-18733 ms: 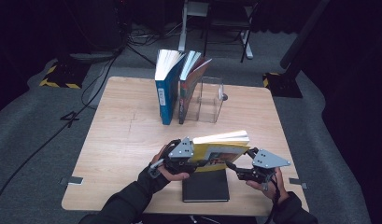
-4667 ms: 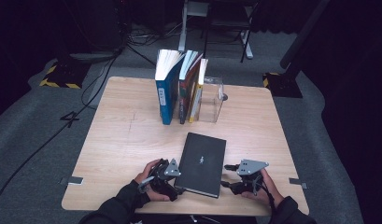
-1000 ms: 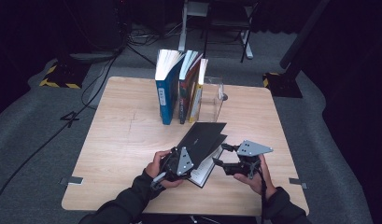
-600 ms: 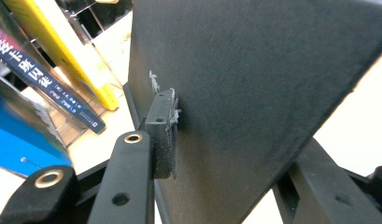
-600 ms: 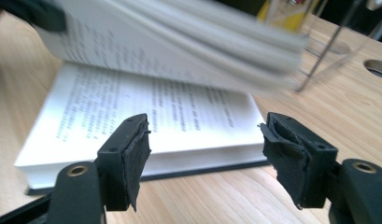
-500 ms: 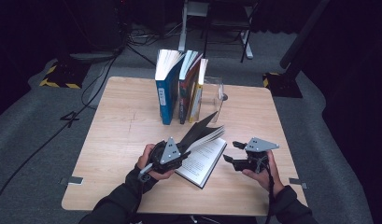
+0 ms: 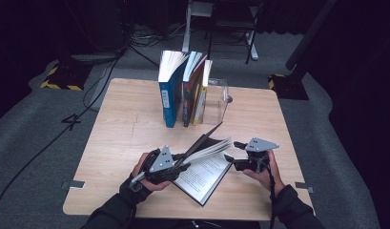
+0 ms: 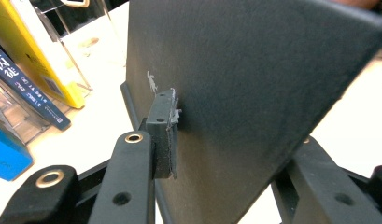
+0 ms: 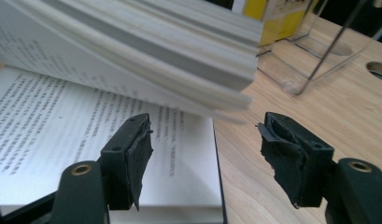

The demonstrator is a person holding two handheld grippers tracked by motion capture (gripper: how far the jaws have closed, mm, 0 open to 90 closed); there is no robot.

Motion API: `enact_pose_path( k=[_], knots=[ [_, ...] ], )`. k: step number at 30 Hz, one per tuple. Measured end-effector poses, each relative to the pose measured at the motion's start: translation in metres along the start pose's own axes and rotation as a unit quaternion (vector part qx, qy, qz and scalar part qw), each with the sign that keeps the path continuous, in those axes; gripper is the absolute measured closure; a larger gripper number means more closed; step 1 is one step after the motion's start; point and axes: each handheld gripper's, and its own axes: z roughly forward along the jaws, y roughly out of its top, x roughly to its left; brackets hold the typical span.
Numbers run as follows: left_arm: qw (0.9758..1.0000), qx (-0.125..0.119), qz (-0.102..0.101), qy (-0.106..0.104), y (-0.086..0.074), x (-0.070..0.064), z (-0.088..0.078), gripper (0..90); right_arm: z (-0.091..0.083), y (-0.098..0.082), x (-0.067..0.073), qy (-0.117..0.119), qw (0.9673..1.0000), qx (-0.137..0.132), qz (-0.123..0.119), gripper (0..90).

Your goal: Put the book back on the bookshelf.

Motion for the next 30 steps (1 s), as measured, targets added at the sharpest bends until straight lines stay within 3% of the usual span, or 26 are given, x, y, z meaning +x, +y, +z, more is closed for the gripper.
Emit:
enact_pose_path(
  k=[4, 11, 16, 23, 30],
  knots=[
    [0.9999, -0.003, -0.01, 0.003, -0.004, 0.001, -0.009, 63.1, 0.01, 0.003, 0.003, 0.012, 0.9998, 0.001, -0.013, 34.0],
    [0.9999, -0.003, -0.015, 0.008, -0.009, 0.0, -0.017, 63.1, 0.014, 0.019, 0.006, 0.028, 0.9986, -0.041, -0.019, 34.6],
    [0.9999, 0.001, -0.011, 0.012, -0.01, -0.001, -0.018, 61.4, 0.017, 0.027, 0.007, 0.023, 0.9982, -0.05, -0.024, 35.2],
    [0.9999, 0.015, 0.0, 0.009, -0.012, -0.007, -0.013, 48.6, 0.024, 0.04, 0.007, 0.023, 0.9979, -0.055, -0.026, 35.2],
    [0.9989, 0.041, 0.01, 0.021, -0.014, -0.015, -0.001, 33.9, 0.026, 0.045, 0.01, 0.024, 0.9981, -0.052, -0.024, 35.1]
  ],
)
